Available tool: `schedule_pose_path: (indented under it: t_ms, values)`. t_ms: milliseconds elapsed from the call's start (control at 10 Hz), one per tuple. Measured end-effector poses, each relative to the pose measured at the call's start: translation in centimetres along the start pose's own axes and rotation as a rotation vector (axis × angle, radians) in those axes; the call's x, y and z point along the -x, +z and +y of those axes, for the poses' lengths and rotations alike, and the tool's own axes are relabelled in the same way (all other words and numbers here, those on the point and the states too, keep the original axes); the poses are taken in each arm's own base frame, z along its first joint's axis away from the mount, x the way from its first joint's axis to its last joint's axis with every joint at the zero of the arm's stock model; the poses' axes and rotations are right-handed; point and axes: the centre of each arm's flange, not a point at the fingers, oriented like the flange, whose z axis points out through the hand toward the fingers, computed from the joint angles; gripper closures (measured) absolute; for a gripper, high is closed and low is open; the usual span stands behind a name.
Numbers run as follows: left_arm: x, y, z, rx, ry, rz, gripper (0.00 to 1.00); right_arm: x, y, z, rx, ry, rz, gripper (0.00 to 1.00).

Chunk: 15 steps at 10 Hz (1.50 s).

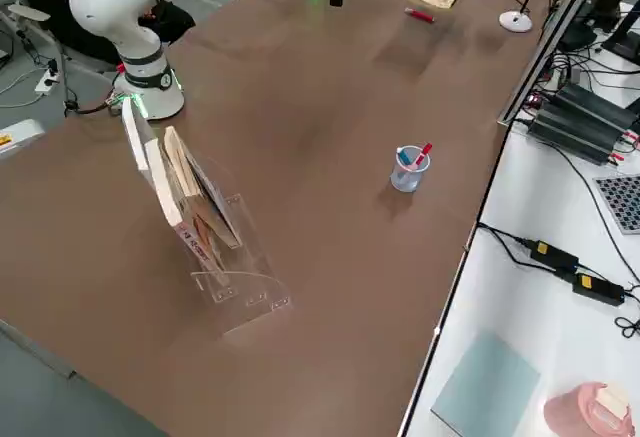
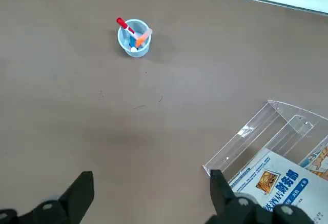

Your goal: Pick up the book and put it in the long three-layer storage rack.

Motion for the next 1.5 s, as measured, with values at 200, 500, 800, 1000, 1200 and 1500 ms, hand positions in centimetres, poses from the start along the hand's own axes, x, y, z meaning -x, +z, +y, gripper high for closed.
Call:
schedule_pose_path:
  t_ms: [200, 500, 800, 1000, 1200, 1500]
  values:
    - [-0.1, 0.6, 3.0, 0.025, -0.025, 0.000, 0.96, 0.0, 0.0, 0.1, 0.000, 0.003, 0.000, 0.00]
    - [-0.1, 2.7, 5.6, 0.094, -0.018, -0.019, 0.96, 0.1, 0.0, 0.4, -0.006, 0.011, 0.000, 0.00]
    - [0.0, 5.4, 8.1, 0.135, 0.010, -0.041, 0.96, 0.2, 0.2, 1.3, -0.026, 0.032, -0.001, 0.00]
    - [0.0, 7.6, 10.3, 0.146, 0.036, -0.038, 0.96, 0.1, 0.5, 1.2, -0.053, 0.042, -0.002, 0.00]
    - [0.2, 10.0, 12.5, 0.152, 0.039, -0.030, 0.96, 0.0, 0.8, 1.1, -0.069, 0.063, -0.006, 0.00]
    - [0.4, 13.6, 14.9, 0.151, 0.028, -0.013, 0.96, -0.1, 1.1, 1.1, -0.071, 0.082, -0.010, 0.00]
